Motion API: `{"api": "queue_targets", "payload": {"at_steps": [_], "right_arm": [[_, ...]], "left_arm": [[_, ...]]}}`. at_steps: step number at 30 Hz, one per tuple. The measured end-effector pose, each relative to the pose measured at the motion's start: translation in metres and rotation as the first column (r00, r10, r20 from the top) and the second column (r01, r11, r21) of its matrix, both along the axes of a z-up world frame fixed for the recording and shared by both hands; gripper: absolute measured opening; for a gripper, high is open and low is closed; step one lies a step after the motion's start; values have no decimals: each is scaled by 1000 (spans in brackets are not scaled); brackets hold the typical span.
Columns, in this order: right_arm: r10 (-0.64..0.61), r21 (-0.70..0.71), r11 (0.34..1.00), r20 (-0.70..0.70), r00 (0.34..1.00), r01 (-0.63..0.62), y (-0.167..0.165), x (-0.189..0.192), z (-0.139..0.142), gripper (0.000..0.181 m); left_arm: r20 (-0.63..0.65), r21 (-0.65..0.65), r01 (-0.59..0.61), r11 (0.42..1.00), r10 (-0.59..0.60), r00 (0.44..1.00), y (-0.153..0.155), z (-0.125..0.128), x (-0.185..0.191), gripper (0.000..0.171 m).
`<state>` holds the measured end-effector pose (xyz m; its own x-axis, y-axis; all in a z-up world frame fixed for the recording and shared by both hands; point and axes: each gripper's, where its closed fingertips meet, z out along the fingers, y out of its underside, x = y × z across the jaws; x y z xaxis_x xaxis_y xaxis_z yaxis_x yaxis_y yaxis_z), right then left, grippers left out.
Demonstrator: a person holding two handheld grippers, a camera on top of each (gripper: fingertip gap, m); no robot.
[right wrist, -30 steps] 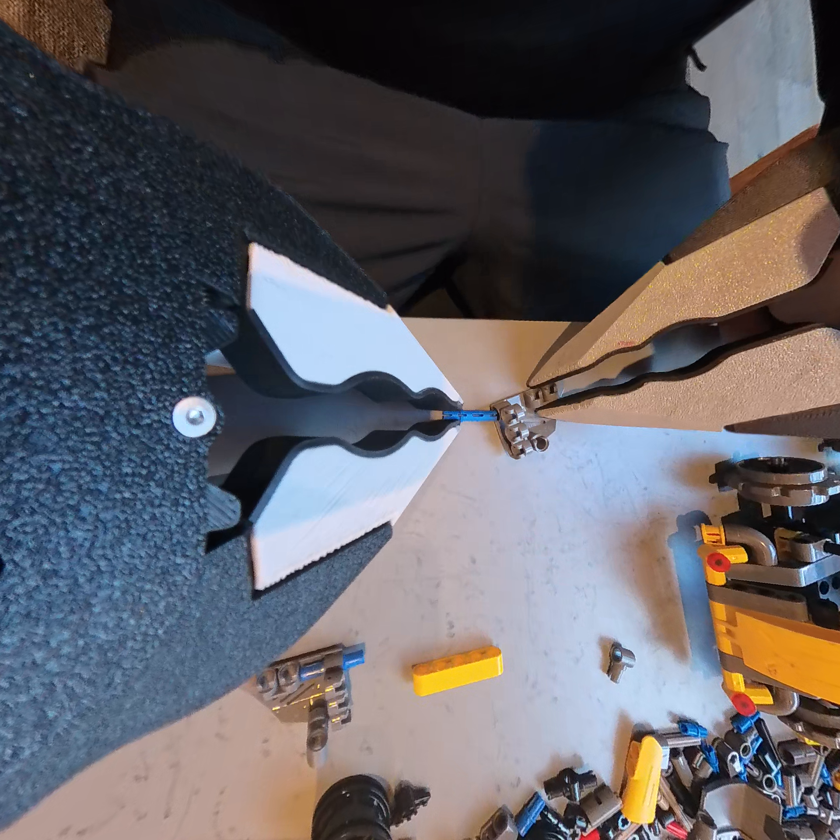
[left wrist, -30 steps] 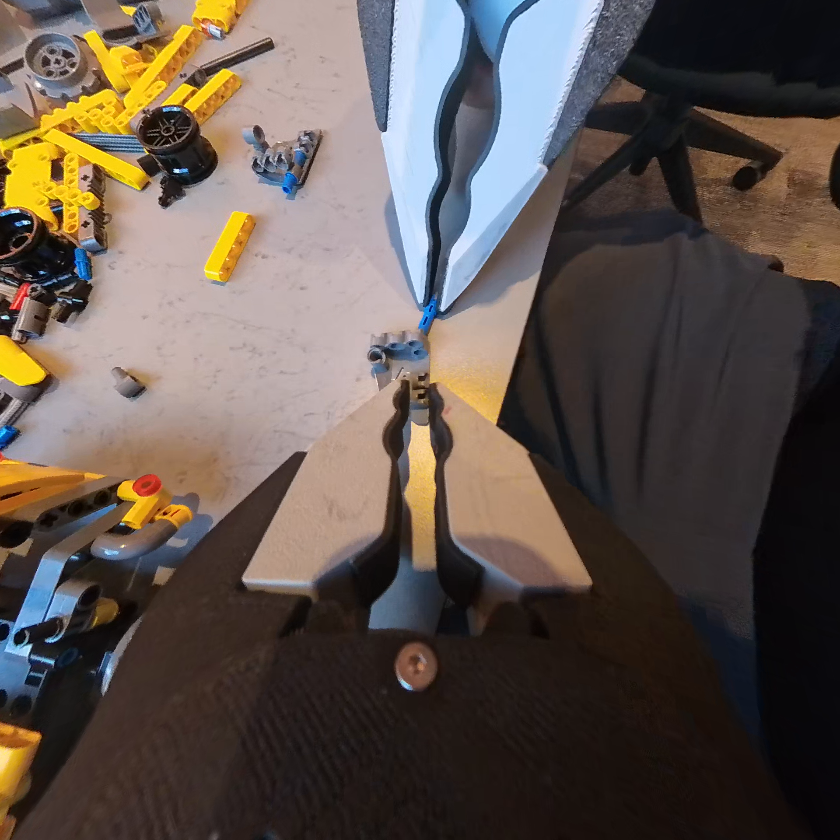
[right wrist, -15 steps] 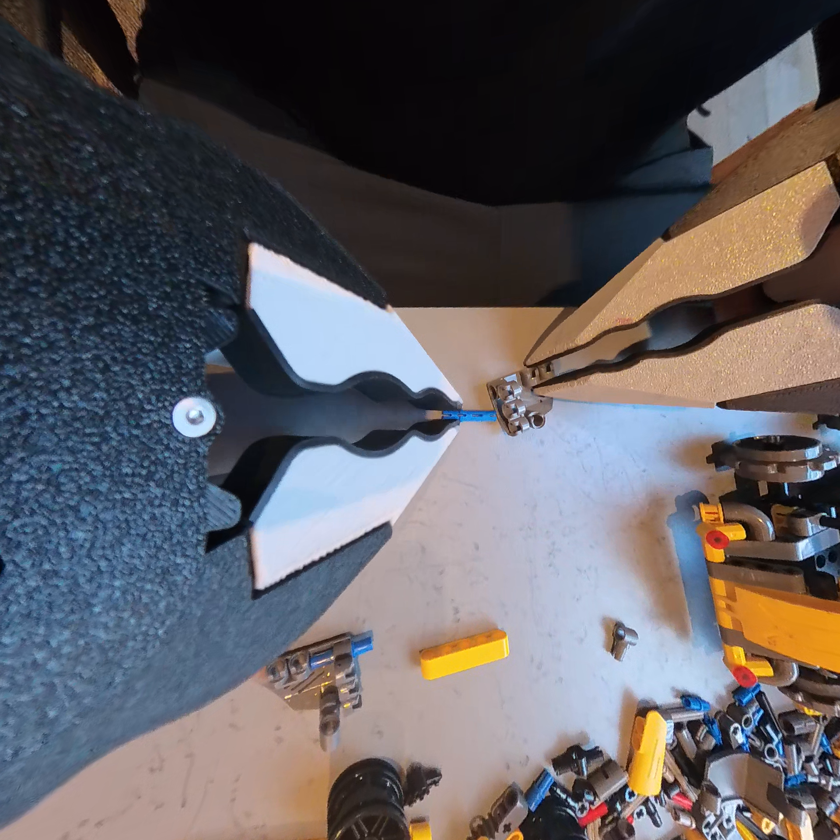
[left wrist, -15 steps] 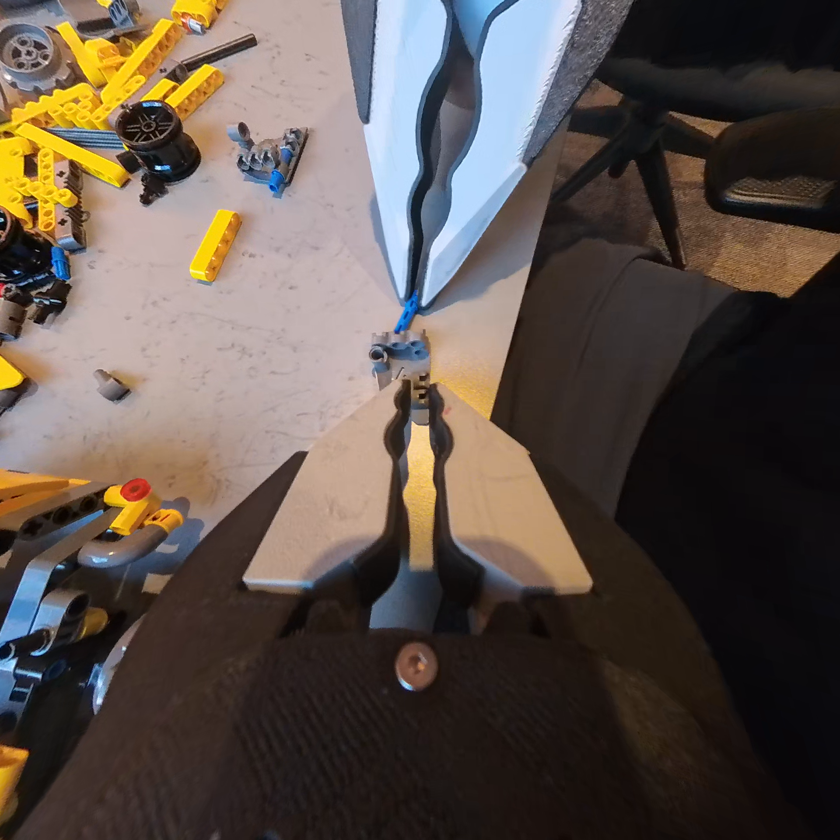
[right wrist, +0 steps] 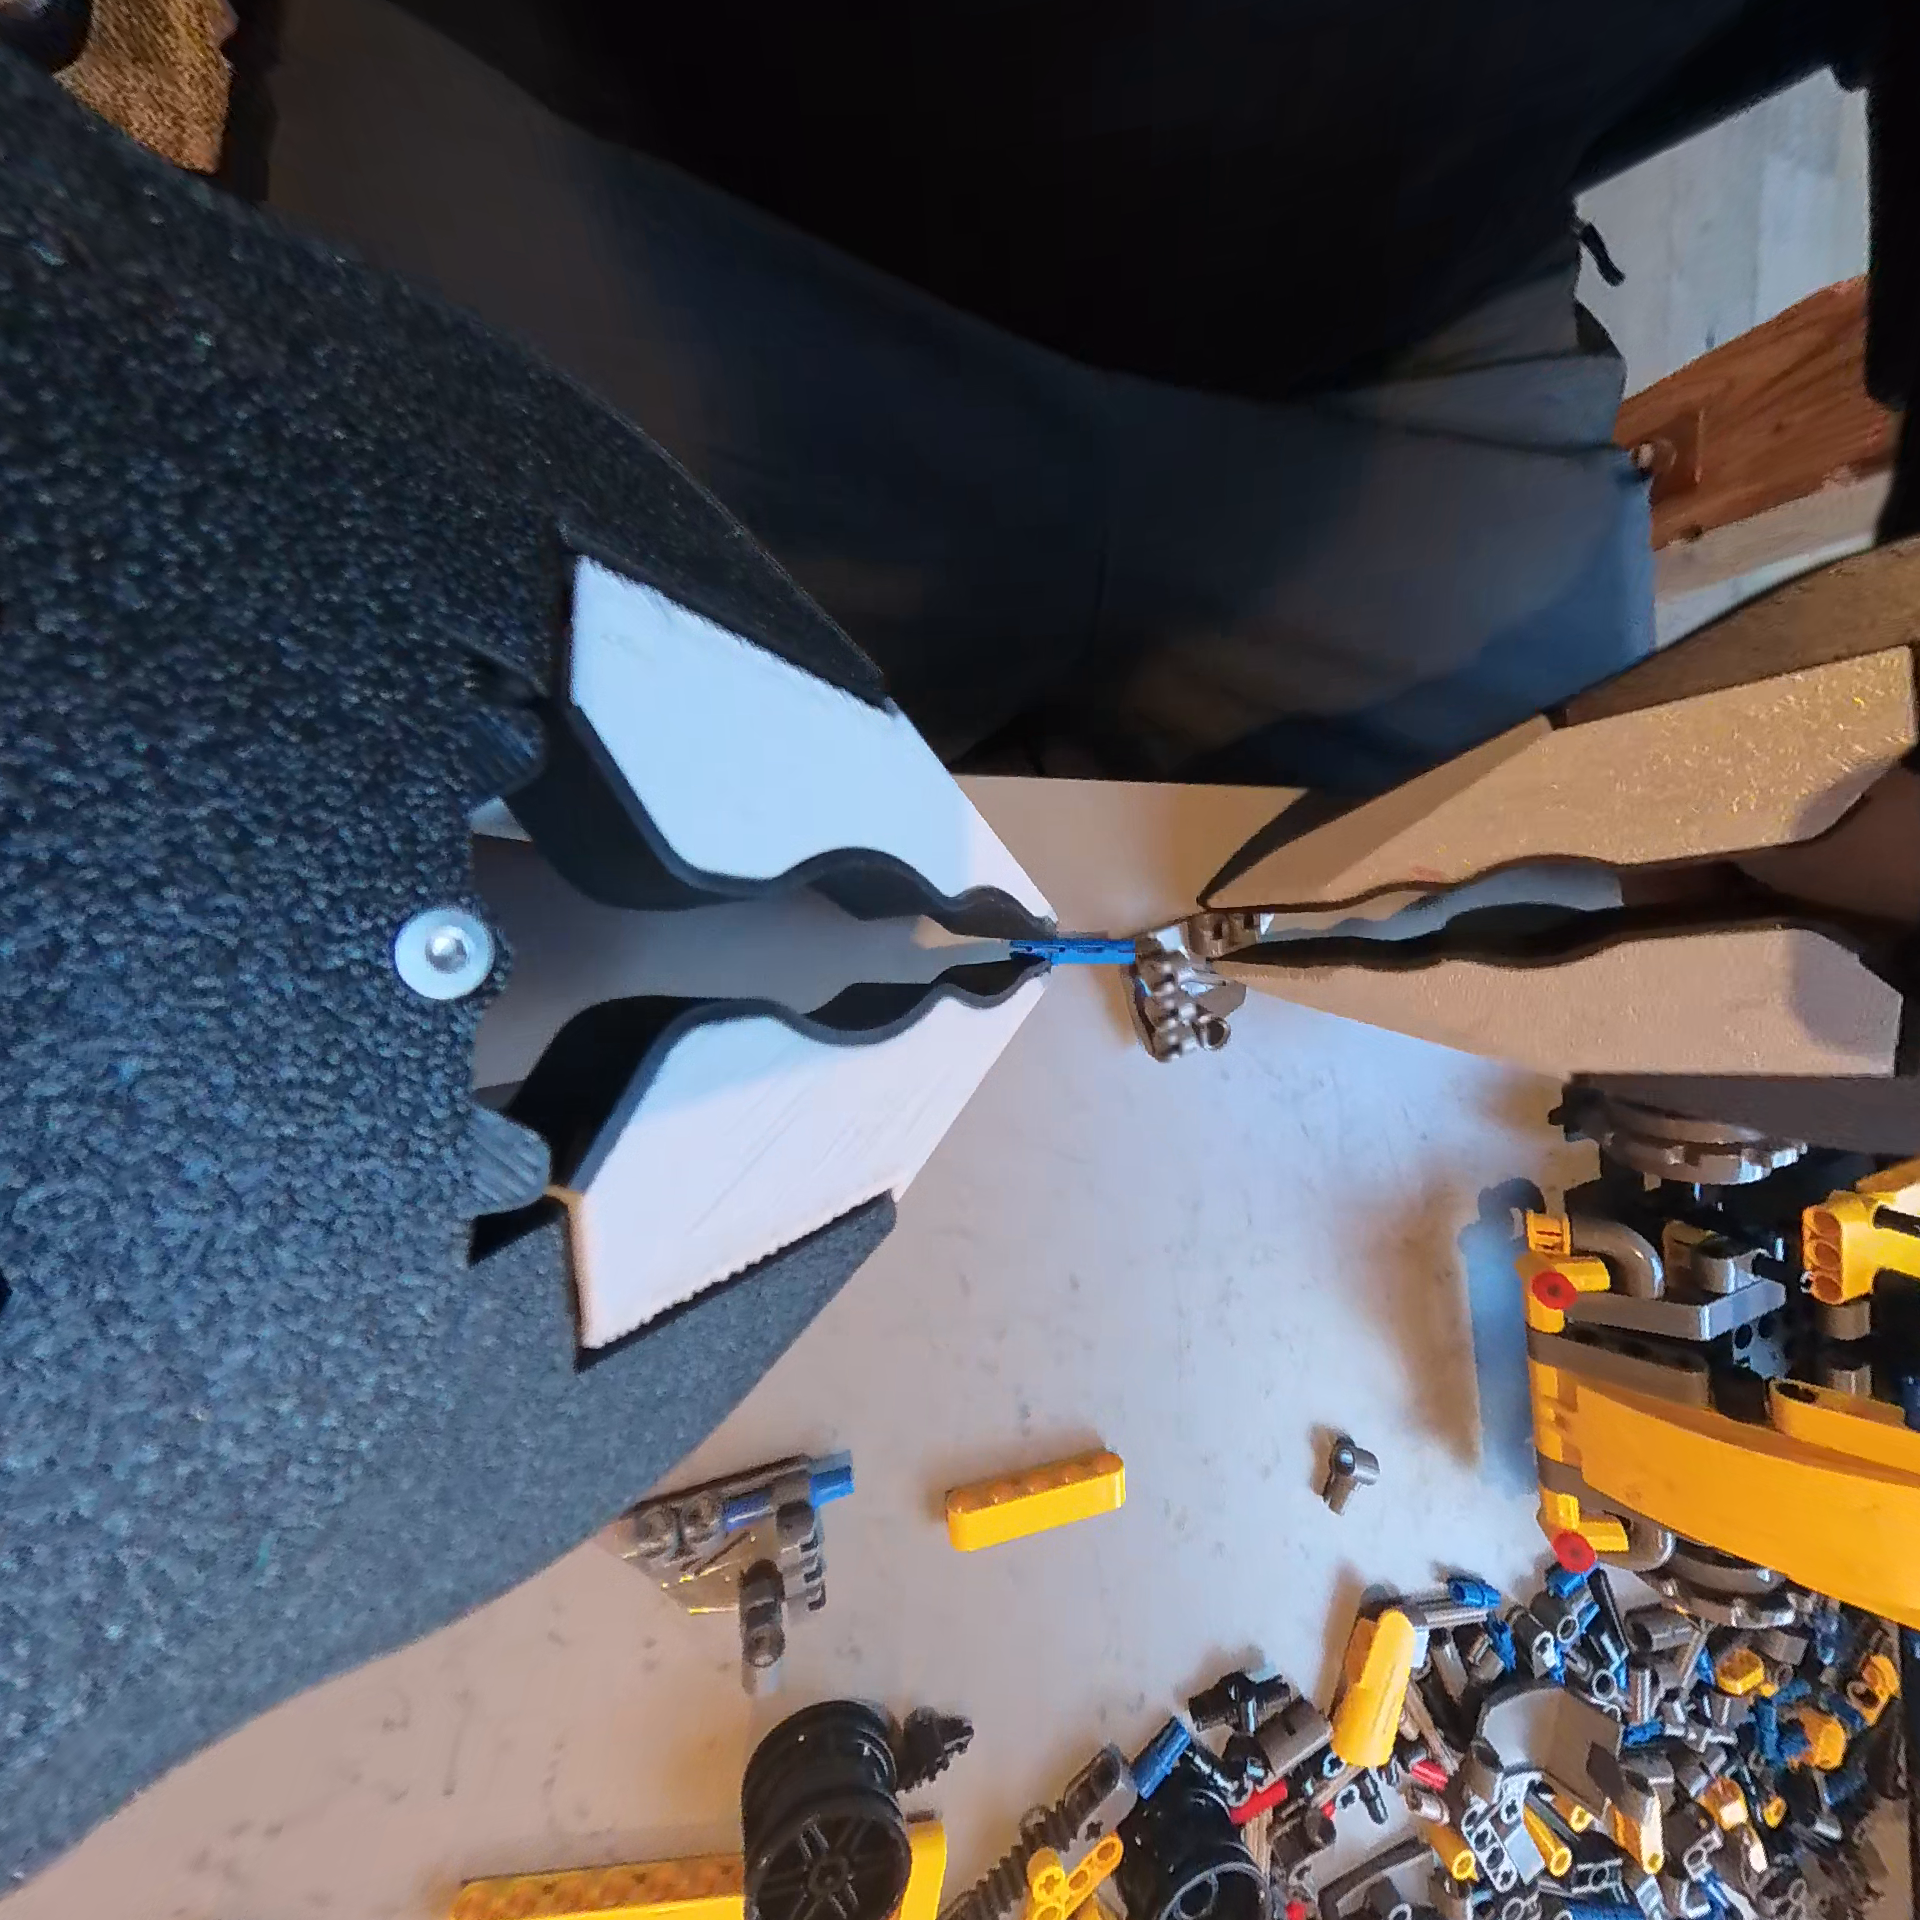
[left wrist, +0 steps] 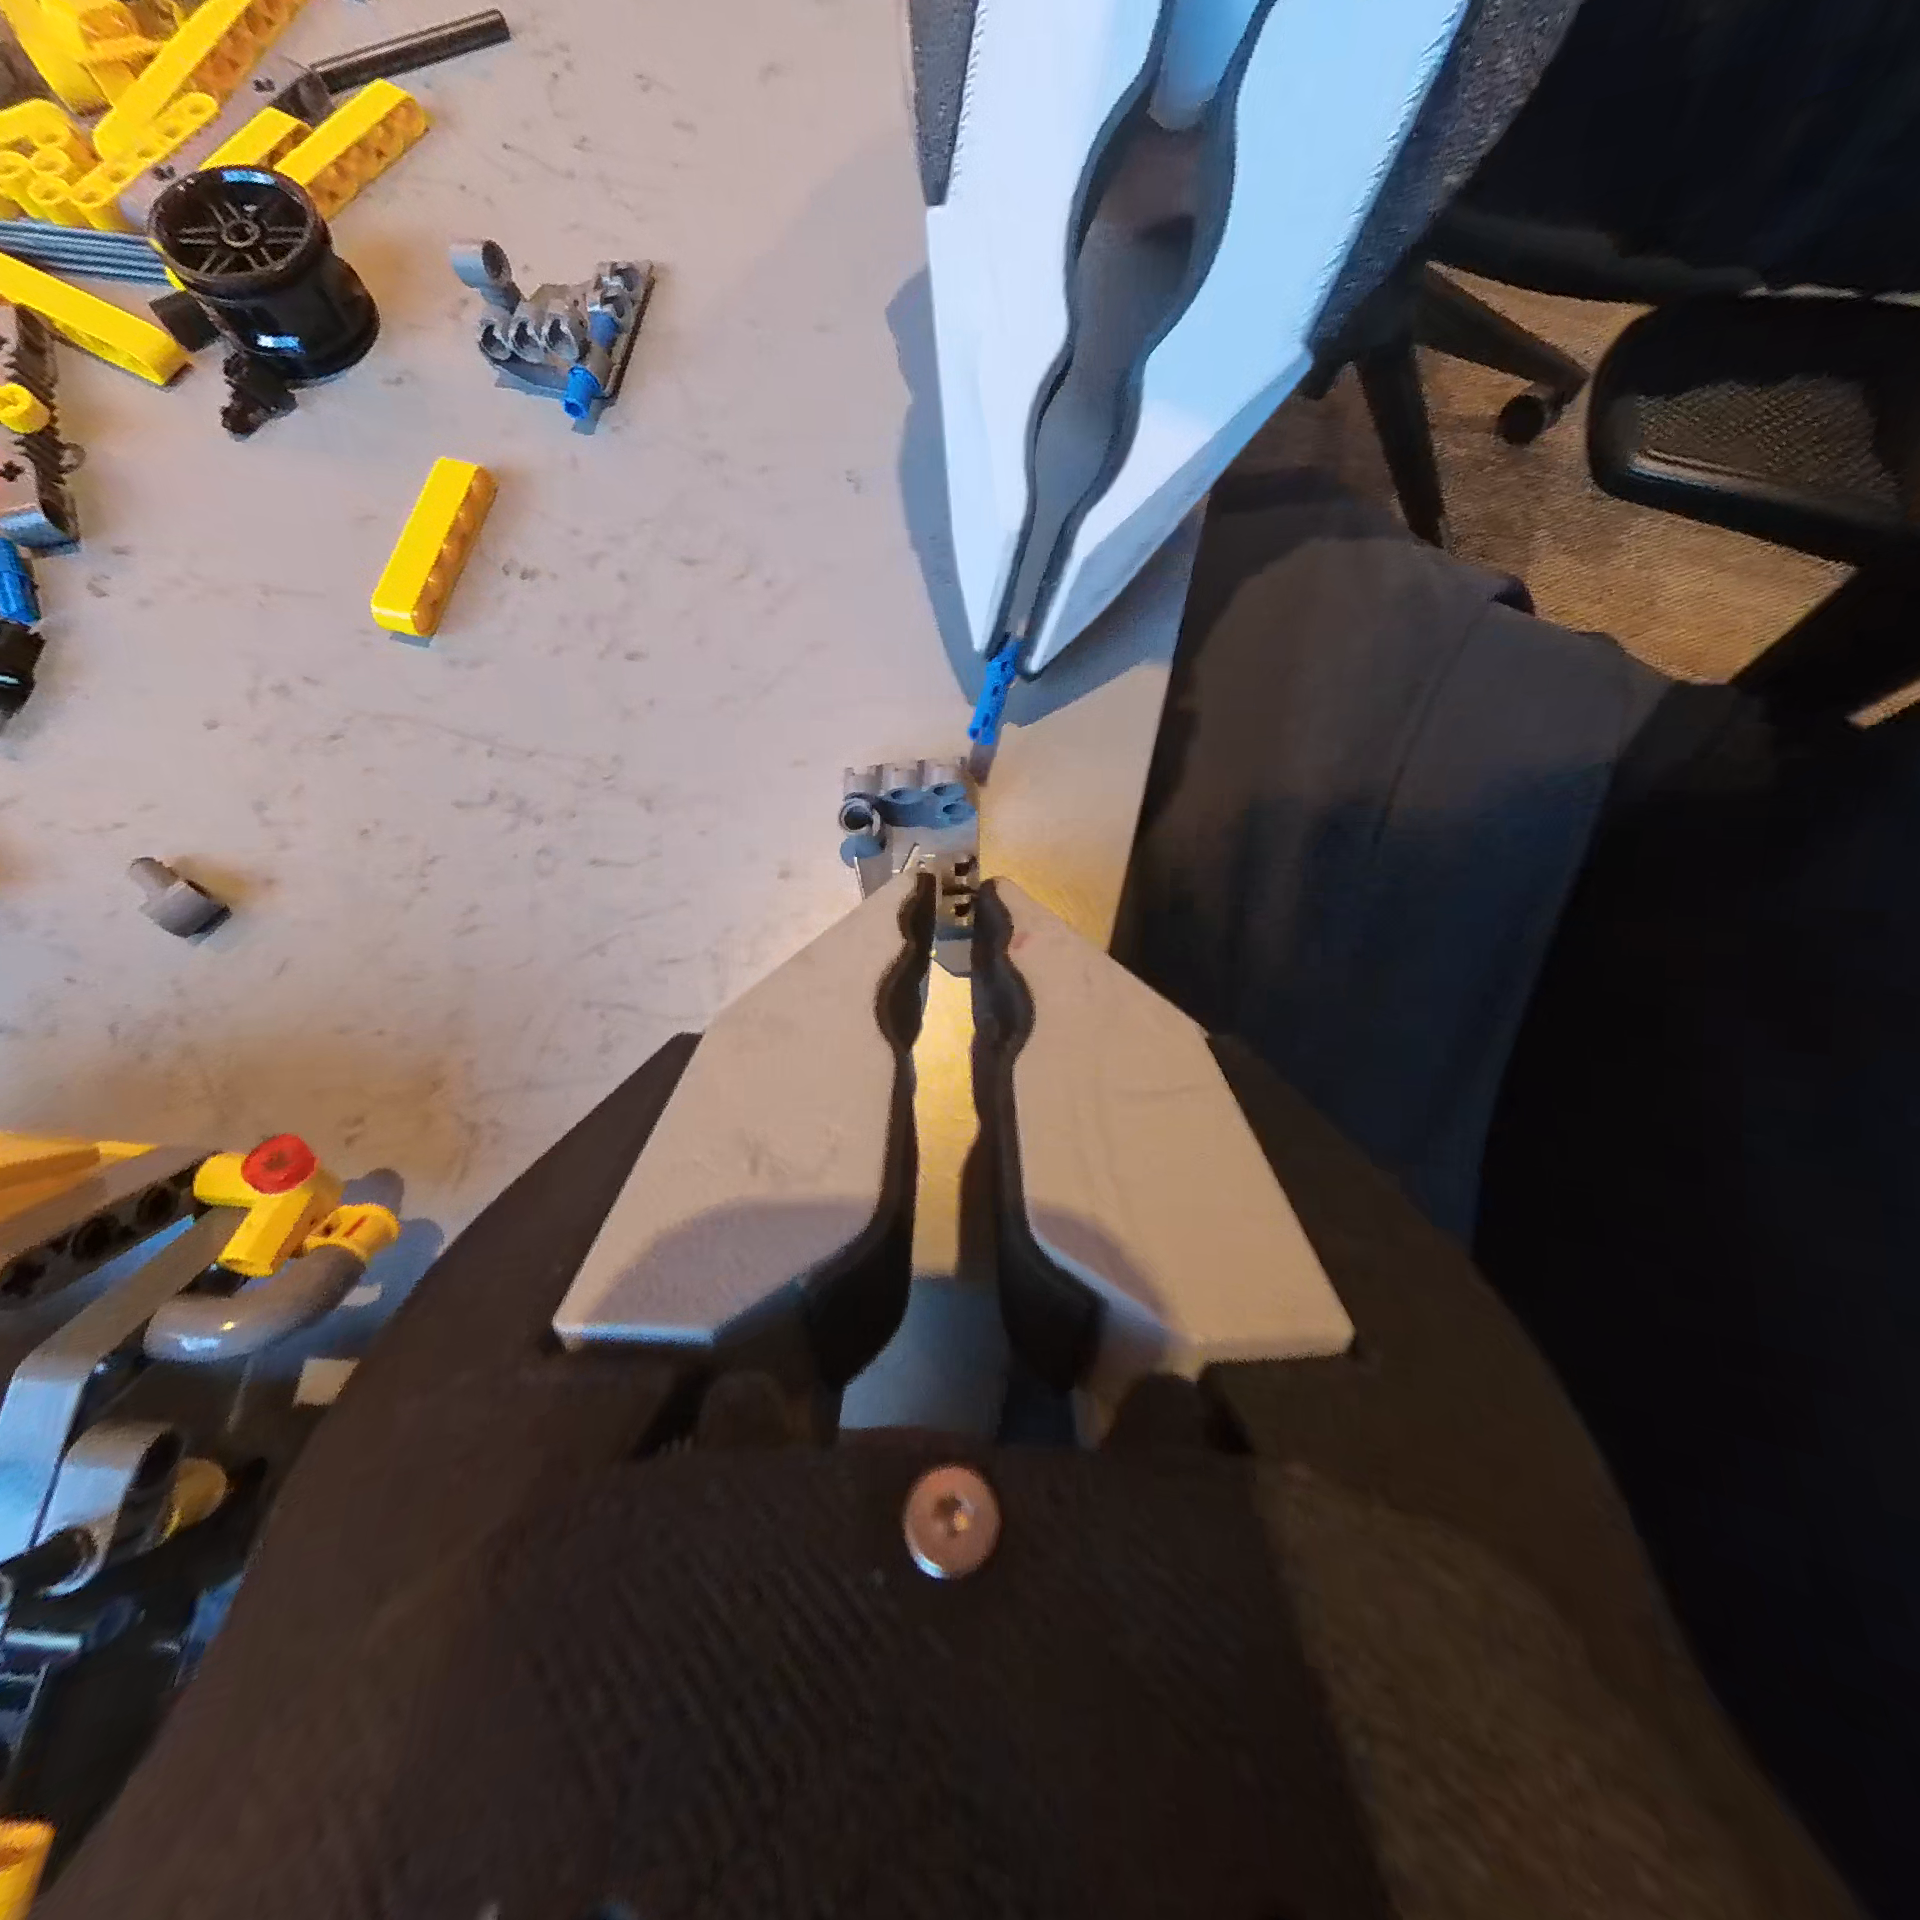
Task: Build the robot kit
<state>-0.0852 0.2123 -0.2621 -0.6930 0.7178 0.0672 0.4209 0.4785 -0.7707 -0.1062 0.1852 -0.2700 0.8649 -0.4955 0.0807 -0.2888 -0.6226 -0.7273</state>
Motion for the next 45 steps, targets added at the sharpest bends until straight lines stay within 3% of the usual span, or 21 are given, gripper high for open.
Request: {"api": "queue_targets", "payload": {"at_steps": [11,16,19,24,28,34,45], "right_arm": [[0,-13,1000,50,999,1,5,3,-5,4],[-23,-26,999,60,998,24,7,1,-5,4],[-18,-24,1000,51,999,19,9,-3,-4,4],[11,-3,1000,45,999,-11,7,-9,-5,4],[29,-9,1000,49,998,-28,7,-10,-5,4],[47,-21,999,39,998,-46,2,-13,-2,4],[80,-3,997,73,994,-80,-8,-8,-8,4]], "left_arm": [[-11,-33,-5,999,4,1000,-5,6,-3,24],[-80,24,-79,997,81,994,1,27,-17,30],[-76,-22,-109,994,107,991,11,20,-16,39],[-88,-77,-91,993,84,993,22,0,-12,35],[-32,-83,-70,994,68,997,25,2,-10,22],[16,-77,-8,997,9,1000,21,1,-4,22],[-7,9,72,997,-72,997,14,2,1,22]]}}
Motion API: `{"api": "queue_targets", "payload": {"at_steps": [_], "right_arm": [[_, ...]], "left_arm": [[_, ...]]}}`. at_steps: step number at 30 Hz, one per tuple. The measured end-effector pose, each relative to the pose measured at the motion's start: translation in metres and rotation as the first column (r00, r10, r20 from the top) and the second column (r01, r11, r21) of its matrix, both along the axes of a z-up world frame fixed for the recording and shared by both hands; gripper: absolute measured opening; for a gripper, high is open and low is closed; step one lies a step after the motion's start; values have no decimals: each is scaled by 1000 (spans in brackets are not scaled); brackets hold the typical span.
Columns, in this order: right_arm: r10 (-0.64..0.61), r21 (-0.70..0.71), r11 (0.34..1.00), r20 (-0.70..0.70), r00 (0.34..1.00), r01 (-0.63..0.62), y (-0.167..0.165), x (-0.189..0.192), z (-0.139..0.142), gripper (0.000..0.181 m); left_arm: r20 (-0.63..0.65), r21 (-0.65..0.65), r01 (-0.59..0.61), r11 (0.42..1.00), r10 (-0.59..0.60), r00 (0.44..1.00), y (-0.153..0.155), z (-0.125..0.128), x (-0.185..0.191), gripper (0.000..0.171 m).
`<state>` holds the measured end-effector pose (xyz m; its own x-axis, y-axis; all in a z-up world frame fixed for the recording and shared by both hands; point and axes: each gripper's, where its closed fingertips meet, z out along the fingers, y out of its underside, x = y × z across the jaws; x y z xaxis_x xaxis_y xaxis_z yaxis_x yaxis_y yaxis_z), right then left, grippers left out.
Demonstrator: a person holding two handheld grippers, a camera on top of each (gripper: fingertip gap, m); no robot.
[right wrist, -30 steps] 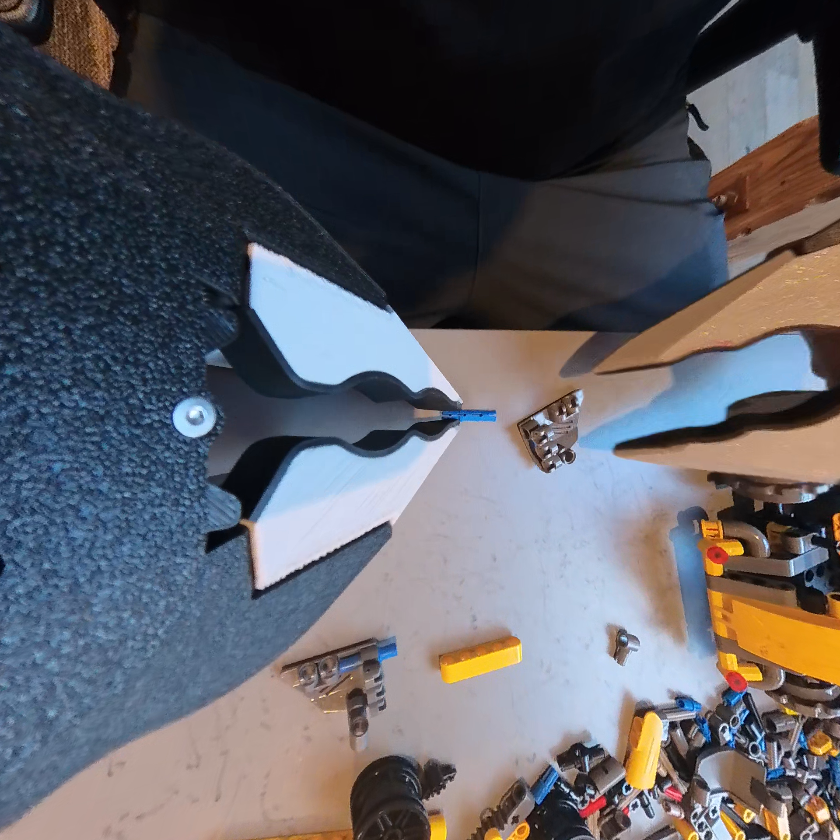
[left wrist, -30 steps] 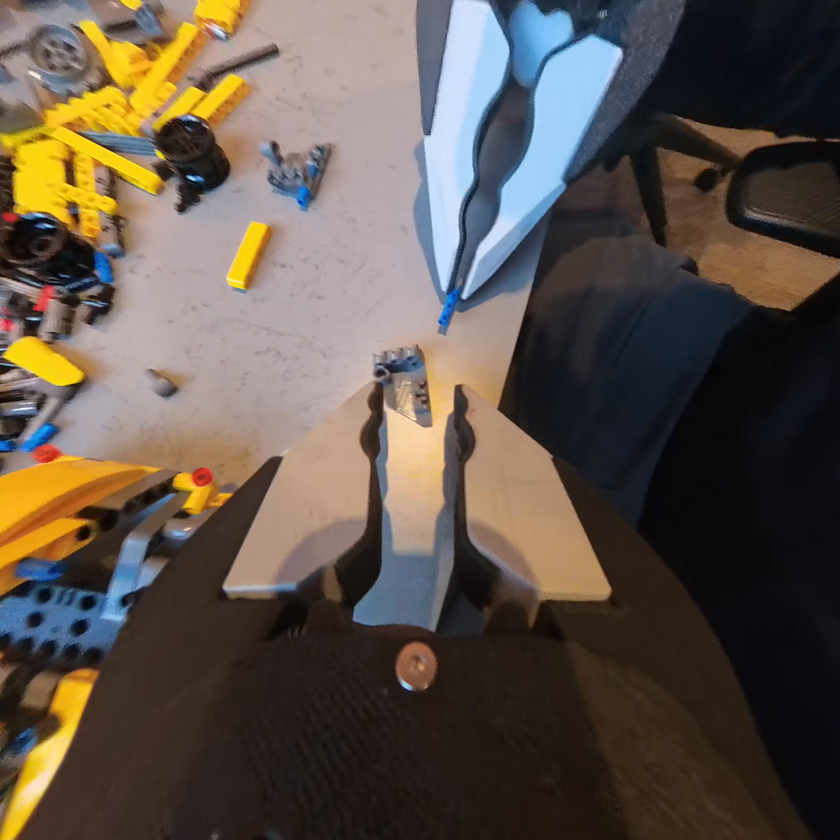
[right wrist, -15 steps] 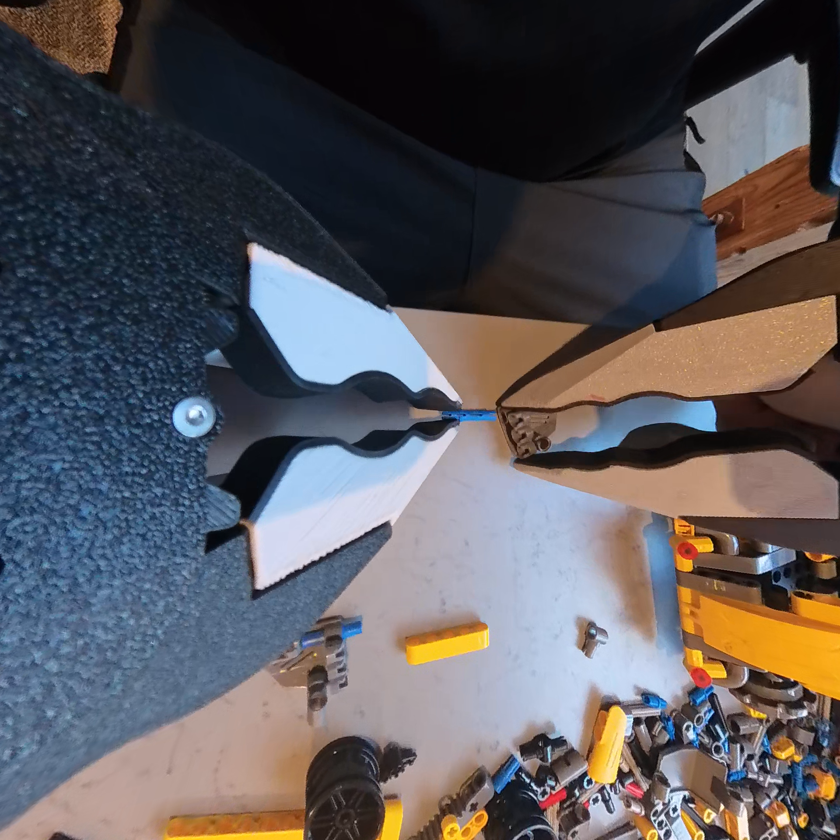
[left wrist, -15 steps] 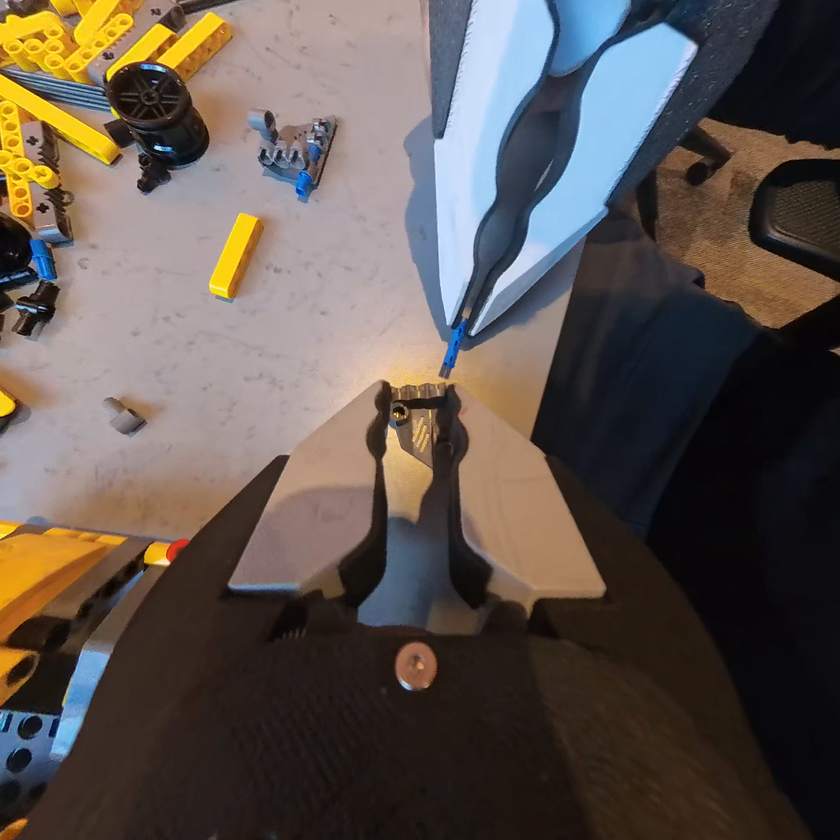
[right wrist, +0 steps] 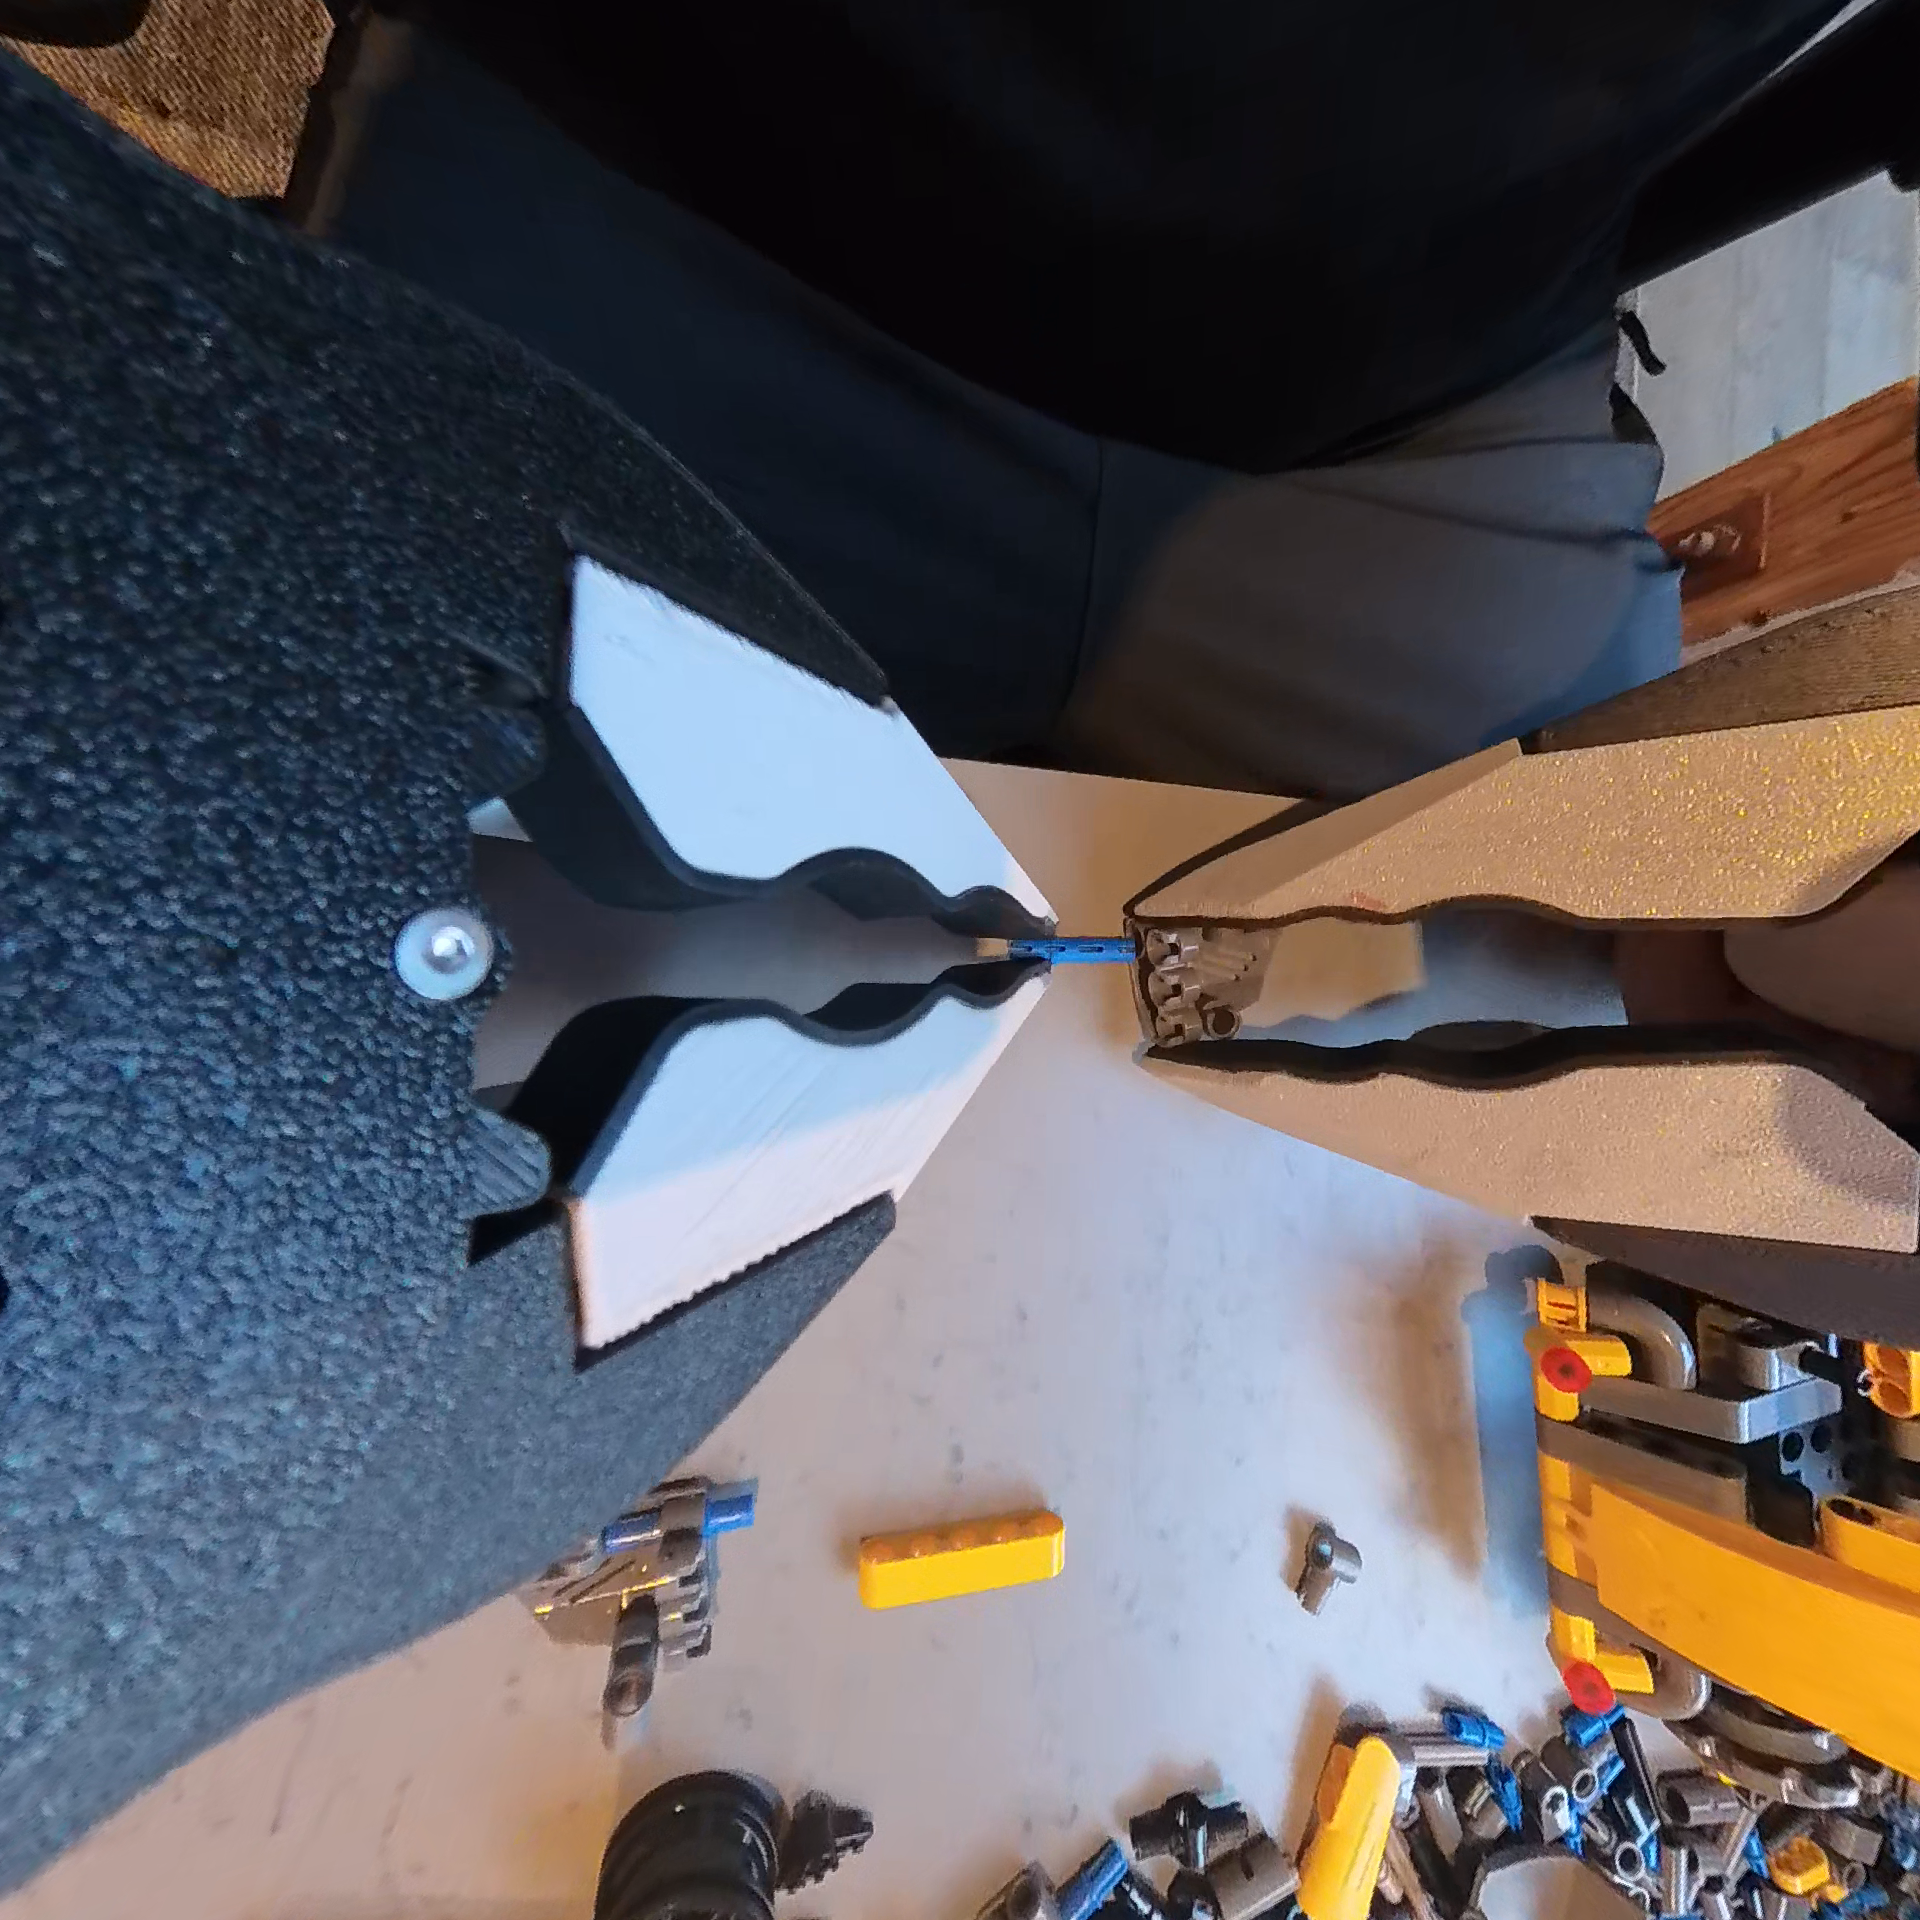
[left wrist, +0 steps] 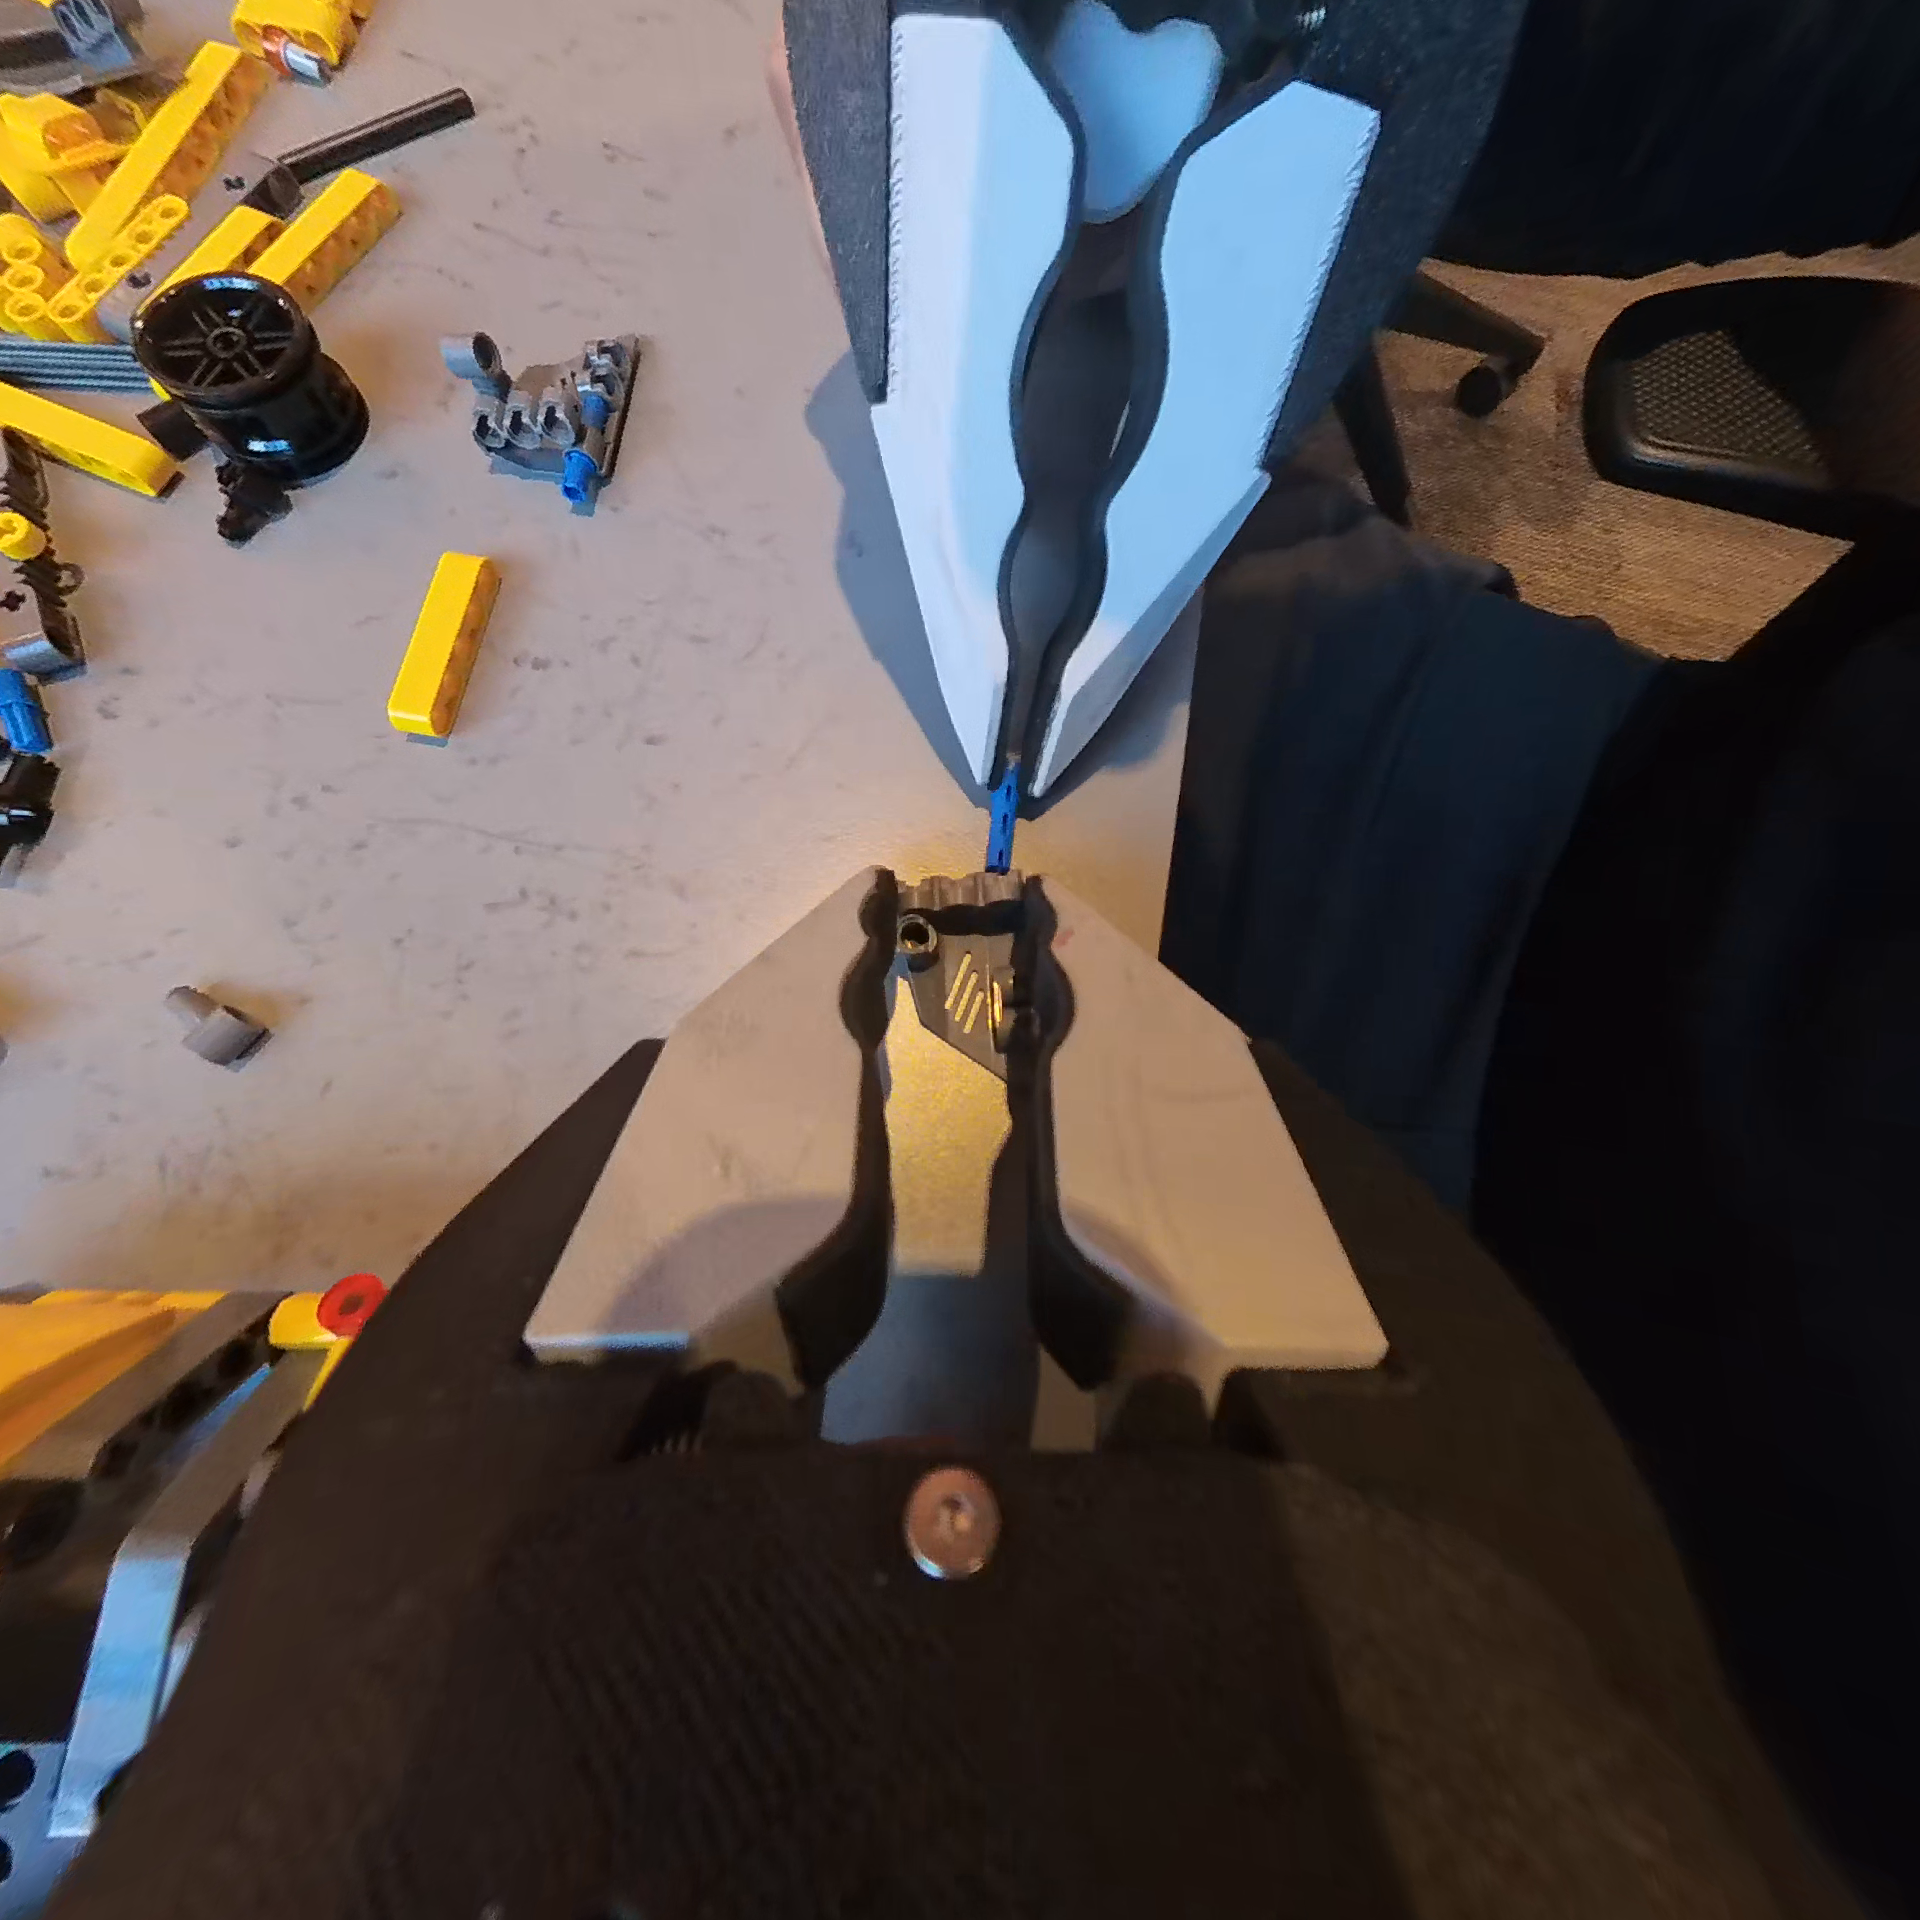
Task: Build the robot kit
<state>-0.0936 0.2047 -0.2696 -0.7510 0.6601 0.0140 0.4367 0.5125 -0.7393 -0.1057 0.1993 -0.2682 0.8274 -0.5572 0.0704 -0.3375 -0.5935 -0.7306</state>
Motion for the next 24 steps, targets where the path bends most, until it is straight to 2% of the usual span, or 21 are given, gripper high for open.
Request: {"api": "queue_targets", "payload": {"at_steps": [9,24], "right_arm": [[16,-9,1000,34,999,-16,-3,0,-2,4],[4,-9,1000,35,999,-4,-4,1,-3,4]], "left_arm": [[-20,23,34,999,-34,999,0,0,1,23],[-77,61,24,998,-19,997,0,0,1,22]]}}
